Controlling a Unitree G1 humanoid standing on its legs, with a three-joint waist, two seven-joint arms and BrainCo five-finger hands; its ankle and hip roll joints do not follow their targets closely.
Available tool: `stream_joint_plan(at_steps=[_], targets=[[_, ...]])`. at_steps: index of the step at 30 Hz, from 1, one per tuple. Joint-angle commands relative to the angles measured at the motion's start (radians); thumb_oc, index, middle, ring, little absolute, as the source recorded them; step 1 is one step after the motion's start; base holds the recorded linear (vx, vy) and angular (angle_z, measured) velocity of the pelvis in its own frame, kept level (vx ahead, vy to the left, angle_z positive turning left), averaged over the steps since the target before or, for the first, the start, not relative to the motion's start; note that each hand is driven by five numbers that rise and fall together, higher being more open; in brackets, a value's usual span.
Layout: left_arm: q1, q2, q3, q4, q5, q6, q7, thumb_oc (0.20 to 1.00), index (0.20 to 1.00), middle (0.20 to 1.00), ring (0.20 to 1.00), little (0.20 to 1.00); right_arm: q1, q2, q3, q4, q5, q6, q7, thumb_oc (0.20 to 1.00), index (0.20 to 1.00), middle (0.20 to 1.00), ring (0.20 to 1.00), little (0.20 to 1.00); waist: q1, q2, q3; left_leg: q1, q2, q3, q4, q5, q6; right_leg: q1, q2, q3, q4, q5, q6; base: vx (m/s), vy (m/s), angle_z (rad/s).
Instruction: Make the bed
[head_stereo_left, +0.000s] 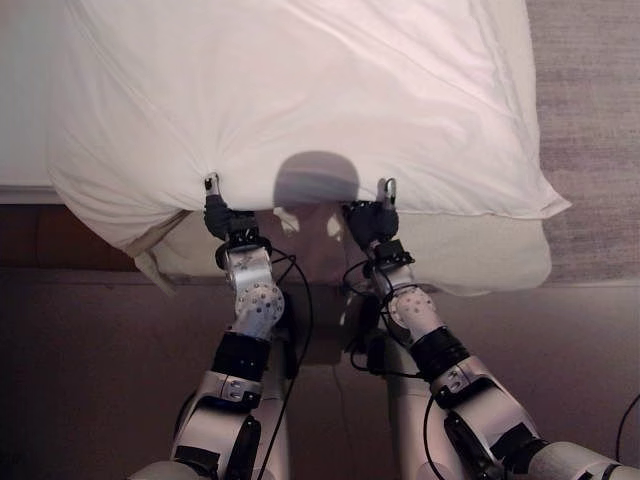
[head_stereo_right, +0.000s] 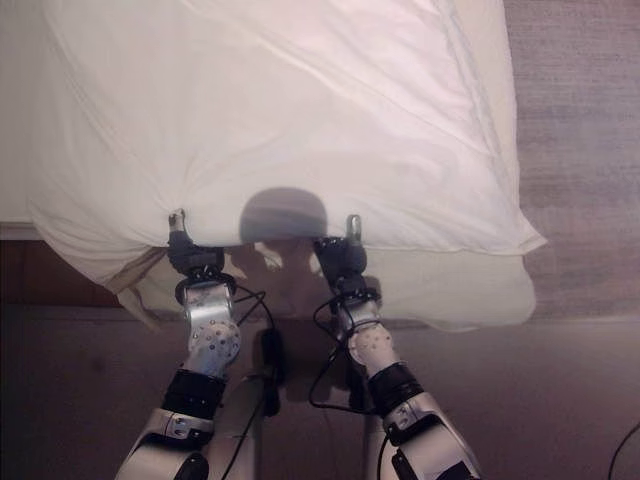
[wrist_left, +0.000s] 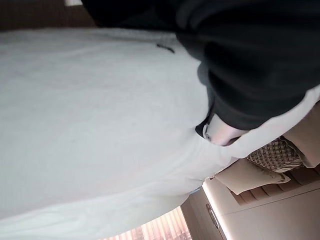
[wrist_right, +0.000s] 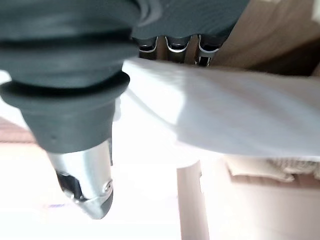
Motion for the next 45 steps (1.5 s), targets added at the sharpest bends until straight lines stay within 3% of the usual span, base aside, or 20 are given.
stream_joint_plan(at_steps=[1,10,21,33,34,35,37,45], targets=[[0.064,0.035,0.141,-0.129,0.14,-0.1,0.055,0.2,0.2,0.2,0.2,0.2,0.041,-0.075,-0.185,-0.102,0.039,-0.141,-0.012,1.0,1.0,1.0,1.0,1.0,0.005,0.086,-0.118,-0.045,0.013,-0.007,0.018,-0.024,-0.033,-0.024,-0.032,0.043,-0.09,0.053,0.13,0.0,0.0,0.0],[0.08,0.09,0.244,-0.103,0.202,-0.092,0.148,0.2,0.2,0.2,0.2,0.2,0.057,-0.149,-0.287,-0.074,0.015,-0.174,-0.087,1.0,1.0,1.0,1.0,1.0,0.002,0.088,-0.133,-0.067,0.012,-0.005,0.032,-0.028,-0.029,-0.052,-0.034,0.048,-0.07,0.051,0.132,0.01,0.003,0.0],[0.056,0.225,0.318,-0.046,0.242,-0.064,0.171,0.2,0.2,0.2,0.2,0.2,0.056,-0.333,-0.345,0.137,-0.061,-0.063,-0.209,1.0,1.0,1.0,1.0,1.0,-0.004,0.073,-0.147,-0.074,0.022,0.005,0.042,-0.032,-0.034,-0.068,-0.033,0.054,-0.065,0.054,0.134,0.0,0.0,0.0],[0.023,0.257,0.33,-0.022,0.254,-0.056,0.202,0.2,0.2,0.2,0.2,0.2,0.017,-0.378,-0.37,0.203,-0.088,-0.078,-0.293,1.0,1.0,1.0,1.0,1.0,-0.004,0.076,-0.143,-0.074,0.021,0.009,0.041,-0.031,-0.035,-0.079,-0.032,0.059,-0.045,0.047,0.132,0.0,0.0,0.0],[0.024,0.256,0.333,-0.019,0.255,-0.056,0.201,0.2,0.2,0.2,0.2,0.2,0.022,-0.376,-0.37,0.197,-0.092,-0.079,-0.29,0.937,0.937,0.937,0.937,0.937,-0.005,0.075,-0.144,-0.073,0.02,0.008,0.04,-0.031,-0.036,-0.078,-0.031,0.059,-0.046,0.047,0.131,0.0,0.0,0.0],[0.024,0.256,0.333,-0.018,0.255,-0.056,0.2,0.2,0.2,0.2,0.2,0.2,0.023,-0.374,-0.37,0.195,-0.093,-0.079,-0.291,0.539,0.539,0.539,0.539,0.539,-0.006,0.075,-0.145,-0.073,0.02,0.007,0.039,-0.03,-0.036,-0.077,-0.031,0.059,-0.048,0.048,0.131,0.0,0.0,0.0],[0.02,0.251,0.322,-0.021,0.258,-0.057,0.197,0.2,0.2,0.2,0.2,0.2,0.024,-0.366,-0.354,0.177,-0.097,-0.083,-0.285,0.2,0.2,0.2,0.2,0.2,-0.007,0.075,-0.144,-0.074,0.019,0.007,0.039,-0.026,-0.037,-0.078,-0.031,0.059,-0.05,0.05,0.132,0.0,0.0,0.0],[0.034,0.219,0.301,-0.041,0.254,-0.05,0.177,0.2,0.2,0.2,0.2,0.2,0.058,-0.32,-0.302,0.076,-0.11,-0.075,-0.25,0.2,0.2,0.2,0.2,0.2,-0.011,0.074,-0.147,-0.074,0.02,0.007,0.035,-0.023,-0.037,-0.081,-0.028,0.059,-0.055,0.05,0.129,0.0,0.0,0.0]])
